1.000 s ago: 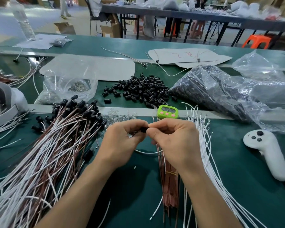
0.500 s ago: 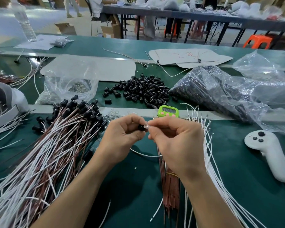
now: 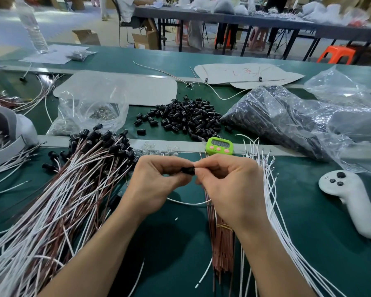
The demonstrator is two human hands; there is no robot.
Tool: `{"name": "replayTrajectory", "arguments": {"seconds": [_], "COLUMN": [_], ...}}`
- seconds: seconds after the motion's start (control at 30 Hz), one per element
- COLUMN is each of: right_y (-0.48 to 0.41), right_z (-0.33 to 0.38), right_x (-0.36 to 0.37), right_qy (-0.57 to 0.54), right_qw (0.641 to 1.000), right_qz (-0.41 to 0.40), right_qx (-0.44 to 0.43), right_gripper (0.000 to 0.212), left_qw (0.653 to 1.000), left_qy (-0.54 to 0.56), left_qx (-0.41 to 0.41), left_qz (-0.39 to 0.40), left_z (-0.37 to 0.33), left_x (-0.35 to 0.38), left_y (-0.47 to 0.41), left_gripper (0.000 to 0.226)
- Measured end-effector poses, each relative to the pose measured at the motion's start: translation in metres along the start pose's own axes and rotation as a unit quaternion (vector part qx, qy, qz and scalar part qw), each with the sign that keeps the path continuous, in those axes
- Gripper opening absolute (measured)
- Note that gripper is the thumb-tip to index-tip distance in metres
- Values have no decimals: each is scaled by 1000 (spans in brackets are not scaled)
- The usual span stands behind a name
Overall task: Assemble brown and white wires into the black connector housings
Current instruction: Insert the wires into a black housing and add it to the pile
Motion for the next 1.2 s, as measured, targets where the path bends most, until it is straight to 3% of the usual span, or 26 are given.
{"name": "replayTrajectory", "arguments": {"seconds": [0.23,0.5,0.57,0.67,0.8,1.2], "right_y": [0,-2,-3,1,12,21], "right_z": [-5,-21,-24,-28,-28,-33], "right_x": [4,14,15,22,39,52], "right_qy": [-20,-131,-208,-356,-436,-528], "right_qw": [999,983,961,890,811,733], "right_qz": [9,56,93,153,223,221], "right_qx": [32,120,155,240,320,368], "right_gripper": [22,24,21,15,38,27], "left_qw": [999,999,997,990,984,988], "left_qy": [40,40,60,110,135,130], "left_qx": [-24,-21,-35,-52,-45,-69], "left_qz": [0,24,43,77,102,52], "left_z": [1,4,5,6,4,4], "left_x": [2,4,6,10,12,10], "left_y": [3,5,6,6,6,9], "left_gripper": [47,41,33,23,21,28]}}
Point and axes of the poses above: each hand's wrist, its own y-axis away from the middle knuckle, its own x-axis out of the palm, z = x × y, the point moved 7 cm from there along -y, towards the middle knuckle, and after that the axes turned 4 degrees about -z, right-handed, at the moved point
